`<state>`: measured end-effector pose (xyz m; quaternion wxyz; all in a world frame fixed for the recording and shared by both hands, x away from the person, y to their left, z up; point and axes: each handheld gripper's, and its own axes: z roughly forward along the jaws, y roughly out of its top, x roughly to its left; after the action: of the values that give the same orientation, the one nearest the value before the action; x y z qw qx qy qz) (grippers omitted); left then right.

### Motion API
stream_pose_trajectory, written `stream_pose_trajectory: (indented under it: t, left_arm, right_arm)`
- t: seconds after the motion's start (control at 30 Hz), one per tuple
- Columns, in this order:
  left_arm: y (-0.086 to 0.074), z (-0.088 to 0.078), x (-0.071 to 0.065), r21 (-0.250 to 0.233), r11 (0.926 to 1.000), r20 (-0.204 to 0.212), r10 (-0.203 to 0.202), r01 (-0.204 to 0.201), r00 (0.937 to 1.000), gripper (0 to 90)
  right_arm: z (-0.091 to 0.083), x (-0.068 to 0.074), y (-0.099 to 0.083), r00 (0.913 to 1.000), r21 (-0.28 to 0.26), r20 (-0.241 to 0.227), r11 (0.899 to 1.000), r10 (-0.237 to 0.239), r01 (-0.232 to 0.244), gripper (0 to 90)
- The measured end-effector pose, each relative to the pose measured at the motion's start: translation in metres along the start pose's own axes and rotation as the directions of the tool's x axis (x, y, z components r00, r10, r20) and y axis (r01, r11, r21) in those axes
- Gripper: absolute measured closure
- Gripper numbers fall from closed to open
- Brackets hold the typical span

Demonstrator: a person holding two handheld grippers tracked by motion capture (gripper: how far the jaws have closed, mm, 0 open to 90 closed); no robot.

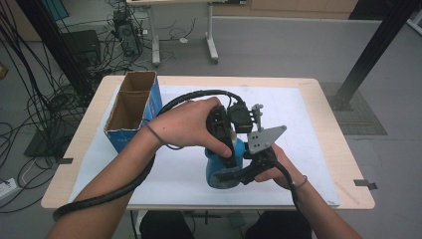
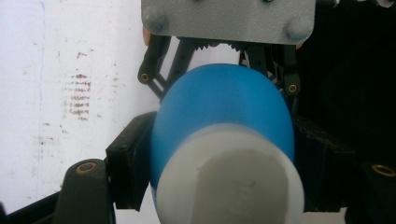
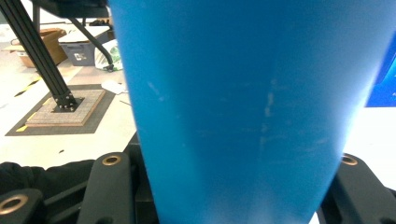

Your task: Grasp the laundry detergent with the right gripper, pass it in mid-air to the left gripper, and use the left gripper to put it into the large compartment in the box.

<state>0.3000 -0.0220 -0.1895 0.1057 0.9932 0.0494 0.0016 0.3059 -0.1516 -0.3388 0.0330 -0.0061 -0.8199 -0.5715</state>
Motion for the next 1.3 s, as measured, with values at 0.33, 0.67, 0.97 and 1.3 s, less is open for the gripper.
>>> stream_pose_trajectory:
  t: [0.33, 0.67, 0.97, 1.3]
  left_arm:
    - [-0.0002, -0.0006, -0.0007, 0.017, 0.9997, -0.007, 0.016, -0.016, 0.9998, 37.0]
    - [-0.0008, 0.0003, -0.0019, 0.021, 0.9996, -0.012, 0.019, -0.019, 0.9997, 37.4]
    - [-0.0020, 0.0009, -0.0010, 0.027, 0.9995, -0.004, 0.014, -0.014, 0.9999, 37.3]
    - [-0.0034, 0.0002, -0.0011, 0.020, 0.9997, -0.007, 0.011, -0.011, 0.9999, 37.3]
  right_arm:
    - [0.0008, 0.0011, 0.0004, 1.0000, 0.001, -0.002, 1.000, -0.008, 0.008, 43.3]
    - [0.0018, 0.0012, 0.0003, 0.9999, 0.003, -0.003, 1.000, -0.010, 0.010, 43.3]
    - [0.0033, 0.0011, 0.0002, 0.9999, 0.005, -0.006, 1.000, -0.010, 0.010, 43.3]
    - [0.0043, 0.0011, 0.0011, 0.9999, 0.007, -0.006, 1.000, -0.010, 0.011, 43.3]
